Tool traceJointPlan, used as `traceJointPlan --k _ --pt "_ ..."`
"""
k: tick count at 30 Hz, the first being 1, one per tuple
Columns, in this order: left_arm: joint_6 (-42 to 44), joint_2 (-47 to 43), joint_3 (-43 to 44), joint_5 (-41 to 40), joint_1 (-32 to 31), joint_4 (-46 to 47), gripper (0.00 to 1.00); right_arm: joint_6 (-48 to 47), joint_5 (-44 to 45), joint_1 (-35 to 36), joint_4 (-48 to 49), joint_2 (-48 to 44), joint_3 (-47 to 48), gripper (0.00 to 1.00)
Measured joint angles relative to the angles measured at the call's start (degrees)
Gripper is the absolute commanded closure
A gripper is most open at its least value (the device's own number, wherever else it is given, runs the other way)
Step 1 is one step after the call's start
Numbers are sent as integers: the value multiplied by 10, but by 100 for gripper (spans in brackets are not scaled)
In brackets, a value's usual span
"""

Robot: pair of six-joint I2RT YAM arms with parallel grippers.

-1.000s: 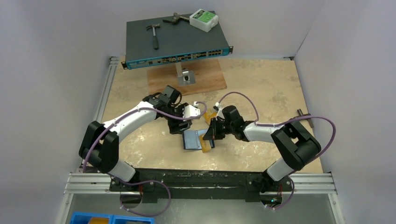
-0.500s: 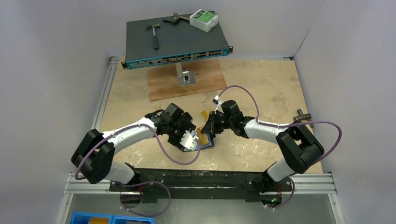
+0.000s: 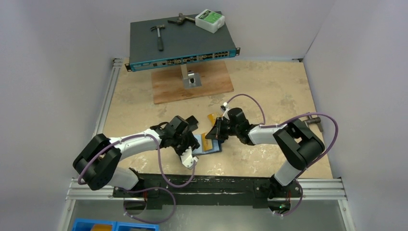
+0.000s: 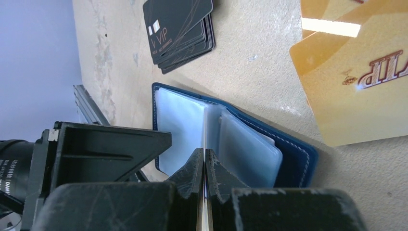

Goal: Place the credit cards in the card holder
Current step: Insert the credit card into the card holder.

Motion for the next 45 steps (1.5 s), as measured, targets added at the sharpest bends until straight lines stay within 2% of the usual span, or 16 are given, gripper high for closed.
traceJointPlan --k 3,6,14,22,28,30,34,39,45 --pt "23 5 -5 0 -1 15 51 11 2 0 20 0 -7 100" --pt "49 9 -5 -2 -4 11 53 20 3 0 35 0 -14 100" --pt "81 12 7 -12 -24 -31 54 21 9 0 31 -10 -17 100" --pt "66 21 31 -19 -59 -76 43 21 16 0 33 -14 -31 100" --pt "50 14 43 -31 -39 -132 37 22 16 0 43 0 -36 100" --pt "50 7 45 -35 -21 -161 39 22 16 0 48 4 -36 100" --pt "36 3 62 -42 5 -184 48 22 16 0 56 6 -37 100" --pt "4 10 79 -41 10 -128 51 22 16 0 63 6 -40 100" --pt "-11 36 86 -39 10 -115 57 23 16 0 71 6 -44 100"
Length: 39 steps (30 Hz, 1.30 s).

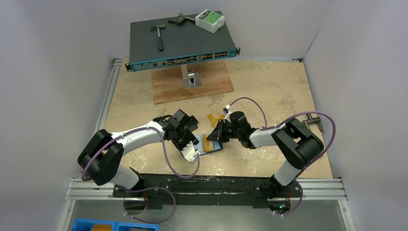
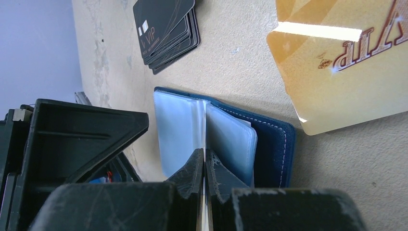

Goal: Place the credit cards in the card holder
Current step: Insert the credit card into the card holder.

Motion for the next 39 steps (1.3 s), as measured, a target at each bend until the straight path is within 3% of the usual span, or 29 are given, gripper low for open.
traceJointPlan --k 4,39 --pt "-8 1 3 7 -2 2 63 1 0 0 14 0 -5 100" --pt "21 28 -18 3 -17 39 76 26 -14 0 120 39 -36 100"
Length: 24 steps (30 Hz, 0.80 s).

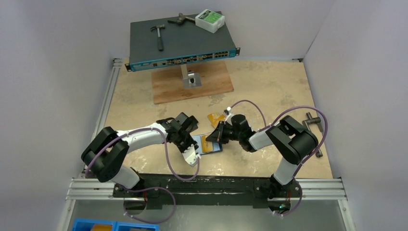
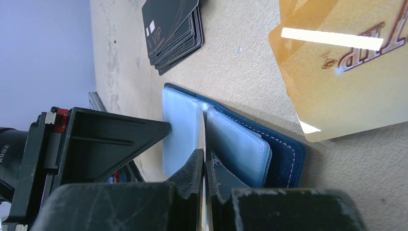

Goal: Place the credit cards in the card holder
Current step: Insert the credit card into the card holder.

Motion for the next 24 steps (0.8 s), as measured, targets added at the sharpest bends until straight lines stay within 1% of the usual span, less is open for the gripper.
traceJointPlan --k 7,18,24 --pt "2 -7 -10 -2 -1 11 76 1 -7 -1 11 10 1 100" --pt "-1 -9 -12 -9 -5 14 76 -4 -7 3 -25 11 23 100" --pt "-1 -10 -13 -12 -7 14 76 -8 -9 3 -30 21 34 100"
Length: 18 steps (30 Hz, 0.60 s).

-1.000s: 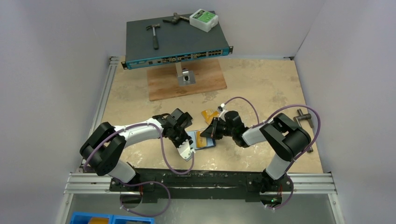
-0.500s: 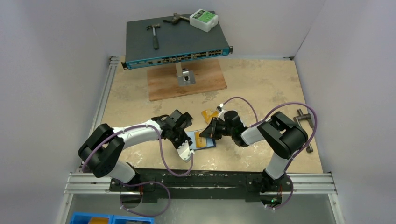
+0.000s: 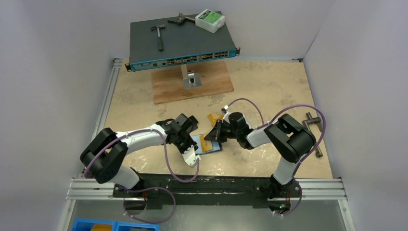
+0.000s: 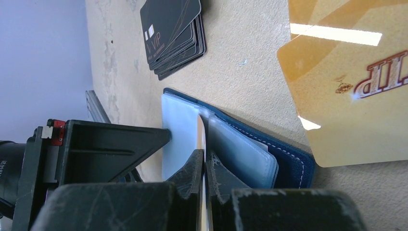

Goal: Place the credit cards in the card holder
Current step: Insert the credit card into the card holder.

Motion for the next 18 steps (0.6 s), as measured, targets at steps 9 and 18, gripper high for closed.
traceJointPlan --k 9,18 --pt "-2 0 0 -3 -1 0 76 -3 0 0 0 3 0 100" --pt "-6 -2 0 -12 -2 -2 75 -6 -20 -3 17 23 10 100"
